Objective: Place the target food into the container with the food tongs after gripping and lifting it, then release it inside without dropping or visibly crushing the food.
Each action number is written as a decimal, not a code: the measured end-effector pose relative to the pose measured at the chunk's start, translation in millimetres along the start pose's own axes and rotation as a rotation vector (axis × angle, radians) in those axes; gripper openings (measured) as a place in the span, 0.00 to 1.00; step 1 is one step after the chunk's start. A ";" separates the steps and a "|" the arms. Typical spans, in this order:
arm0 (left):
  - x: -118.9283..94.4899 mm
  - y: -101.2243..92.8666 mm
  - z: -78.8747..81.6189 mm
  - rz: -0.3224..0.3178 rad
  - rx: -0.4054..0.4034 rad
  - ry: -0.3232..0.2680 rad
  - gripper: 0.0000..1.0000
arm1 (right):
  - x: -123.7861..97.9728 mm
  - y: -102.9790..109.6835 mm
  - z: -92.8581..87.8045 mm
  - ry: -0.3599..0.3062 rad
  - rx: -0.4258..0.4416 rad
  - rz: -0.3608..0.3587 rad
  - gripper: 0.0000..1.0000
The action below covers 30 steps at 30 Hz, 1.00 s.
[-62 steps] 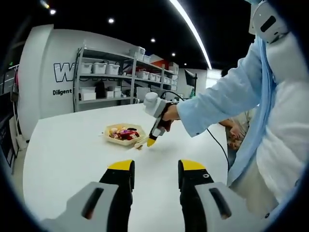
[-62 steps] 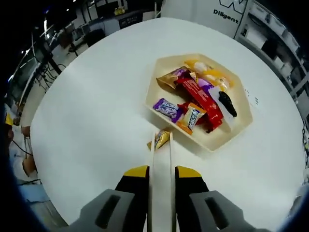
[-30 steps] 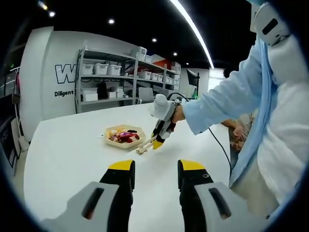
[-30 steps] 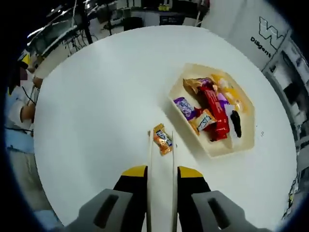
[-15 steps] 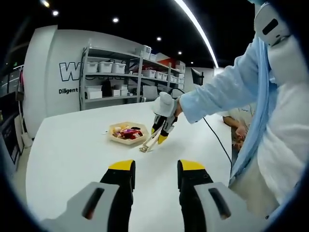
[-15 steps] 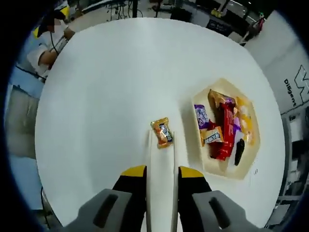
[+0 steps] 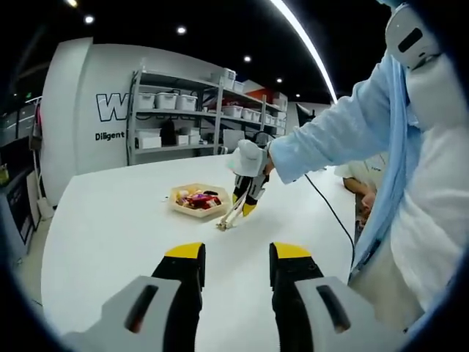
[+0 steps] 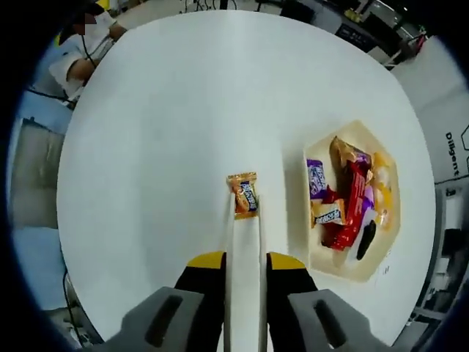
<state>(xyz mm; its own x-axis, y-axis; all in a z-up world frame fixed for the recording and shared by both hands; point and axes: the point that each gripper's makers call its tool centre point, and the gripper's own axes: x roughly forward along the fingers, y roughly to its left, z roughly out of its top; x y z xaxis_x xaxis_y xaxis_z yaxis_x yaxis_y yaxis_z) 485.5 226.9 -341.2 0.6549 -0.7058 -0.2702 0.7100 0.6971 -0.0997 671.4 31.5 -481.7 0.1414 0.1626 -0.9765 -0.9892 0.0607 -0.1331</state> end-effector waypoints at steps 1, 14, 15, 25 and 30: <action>0.2 0.0 0.2 0.001 0.000 -0.001 0.33 | 0.0 0.3 -0.7 0.001 0.003 -0.002 0.11; 3.8 0.0 4.9 -0.004 0.012 0.003 0.33 | -1.5 7.5 -5.6 -0.072 0.103 -0.023 0.10; 4.0 -0.2 5.1 -0.005 0.013 0.003 0.33 | -2.3 8.5 -7.0 -0.072 0.108 -0.018 0.11; 9.4 -4.3 6.5 -0.015 0.016 0.001 0.33 | -39.6 -42.3 8.2 -0.184 0.174 -0.110 0.11; 8.1 -5.4 8.6 -0.012 0.018 -0.003 0.33 | -62.5 -81.4 10.1 -0.205 0.228 -0.164 0.11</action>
<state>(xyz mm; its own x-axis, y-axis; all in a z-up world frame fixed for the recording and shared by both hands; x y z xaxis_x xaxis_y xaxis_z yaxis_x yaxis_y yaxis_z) 489.3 216.3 -334.6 0.6471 -0.7146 -0.2658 0.7225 0.6860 -0.0854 743.5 26.3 -408.2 0.3250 0.3258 -0.8878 -0.9222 0.3173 -0.2211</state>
